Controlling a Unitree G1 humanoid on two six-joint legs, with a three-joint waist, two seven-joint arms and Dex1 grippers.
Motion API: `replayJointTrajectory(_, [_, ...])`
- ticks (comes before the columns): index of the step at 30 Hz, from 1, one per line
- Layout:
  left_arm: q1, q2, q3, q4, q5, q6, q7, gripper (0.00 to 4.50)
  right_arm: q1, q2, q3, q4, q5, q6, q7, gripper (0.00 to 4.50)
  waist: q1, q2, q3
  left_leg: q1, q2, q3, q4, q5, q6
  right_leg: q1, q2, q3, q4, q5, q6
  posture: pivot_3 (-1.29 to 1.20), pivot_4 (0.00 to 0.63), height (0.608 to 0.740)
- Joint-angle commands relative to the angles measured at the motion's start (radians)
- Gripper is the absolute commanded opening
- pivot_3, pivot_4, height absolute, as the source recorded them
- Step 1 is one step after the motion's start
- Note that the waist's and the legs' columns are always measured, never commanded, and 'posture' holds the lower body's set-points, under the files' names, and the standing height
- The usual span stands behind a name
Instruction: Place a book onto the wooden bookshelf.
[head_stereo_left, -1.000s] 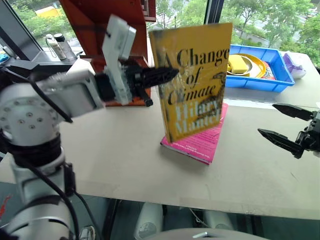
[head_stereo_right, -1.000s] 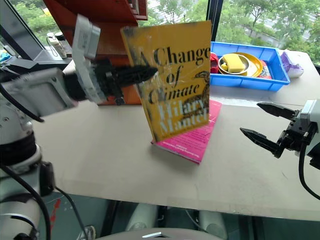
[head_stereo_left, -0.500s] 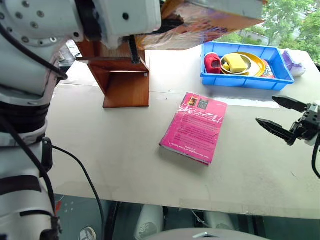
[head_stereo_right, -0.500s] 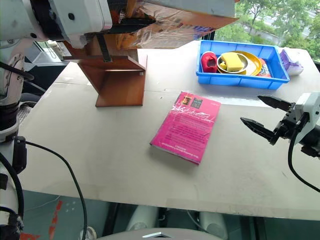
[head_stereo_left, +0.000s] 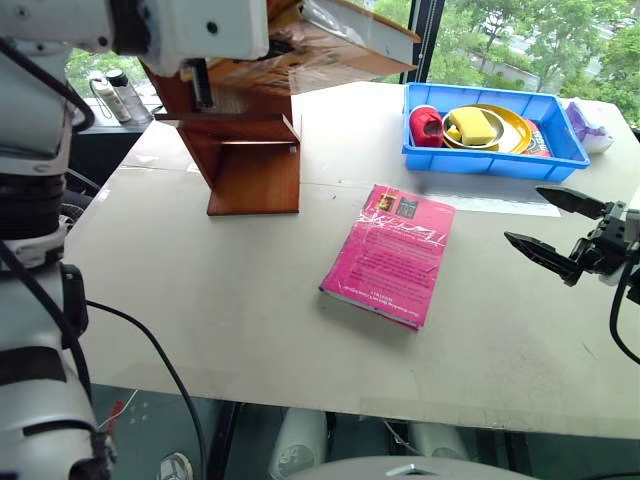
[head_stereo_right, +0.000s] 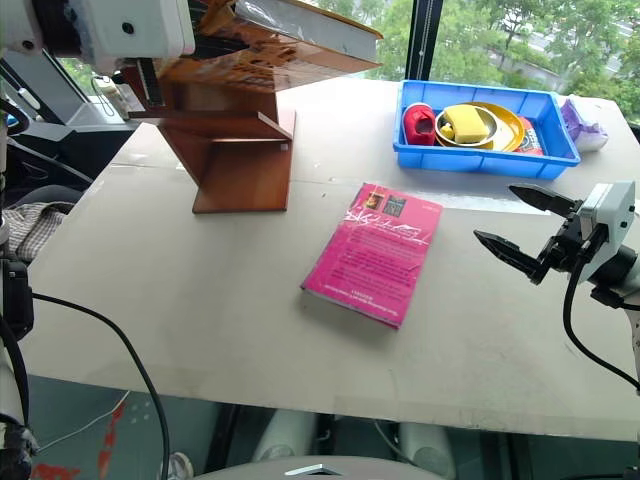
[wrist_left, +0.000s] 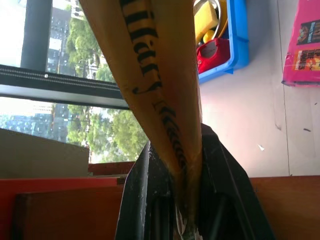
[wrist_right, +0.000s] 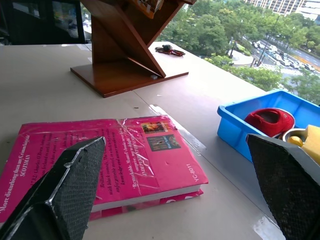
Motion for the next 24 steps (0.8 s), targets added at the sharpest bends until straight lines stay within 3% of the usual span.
replayJointTrajectory(1, [-0.029,0.037,-0.01,-0.033,0.09,0.167,-0.042,0.04,-0.015,0.0,-0.007,-0.02,0.007,-0.026,0.008,4.5,-0.002,0.0,0.0,0.0,0.0,0.0,0.0,0.0,0.0,0.0,0.0,0.0,0.001,0.0,0.0,0.0,0.15,0.74])
replayJointTrajectory(3, [-0.042,0.052,-0.064,-0.058,0.219,0.25,-0.05,0.04,-0.022,-0.002,-0.006,-0.022,0.009,-0.03,0.016,4.5,-0.001,0.0,0.0,0.0,0.001,0.0,0.0,0.0,0.0,-0.001,0.001,-0.001,0.001,0.0,0.0,0.0,0.15,0.74])
replayJointTrajectory(6, [-0.06,0.062,-0.112,-0.079,0.292,0.352,-0.128,0.04,-0.037,-0.005,-0.006,-0.029,0.018,-0.028,0.021,4.5,-0.002,0.0,0.0,0.0,0.001,0.0,0.0,0.0,0.0,-0.001,0.001,0.0,0.002,0.0,0.0,0.0,0.15,0.74])
replayJointTrajectory(9, [-0.101,0.016,-0.192,-0.042,0.389,0.396,-0.16,0.04,-0.057,-0.002,-0.001,-0.022,0.023,-0.025,0.024,4.5,-0.007,0.0,0.001,0.0,0.001,-0.001,0.0,0.0,0.0,-0.002,0.001,0.002,0.001,0.0,0.0,0.0,0.15,0.74])
replayJointTrajectory(14, [-0.103,-0.062,-0.234,0.022,0.471,0.353,-0.125,0.04,-0.055,0.005,-0.01,-0.024,0.033,-0.02,0.018,4.5,-0.016,0.0,0.0,0.002,0.001,0.0,0.0,0.0,0.0,-0.003,0.002,0.006,0.003,0.0,0.0,0.0,0.15,0.74])
replayJointTrajectory(17, [-0.074,-0.066,-0.235,0.058,0.492,0.278,-0.12,0.04,-0.051,0.011,-0.033,-0.042,0.062,-0.007,-0.001,4.5,-0.023,0.001,0.0,0.002,0.001,0.0,0.0,0.0,0.0,-0.003,0.002,0.006,0.004,0.0,0.0,0.0,0.15,0.74])
replayJointTrajectory(24, [-0.036,-0.086,-0.209,0.046,0.51,0.288,-0.144,0.04,-0.057,0.012,-0.077,-0.085,0.148,0.036,-0.04,4.5,-0.027,0.003,-0.001,0.007,0.001,0.001,0.001,0.0,0.0,-0.003,0.002,0.009,0.012,0.0,0.001,0.0,0.15,0.74])
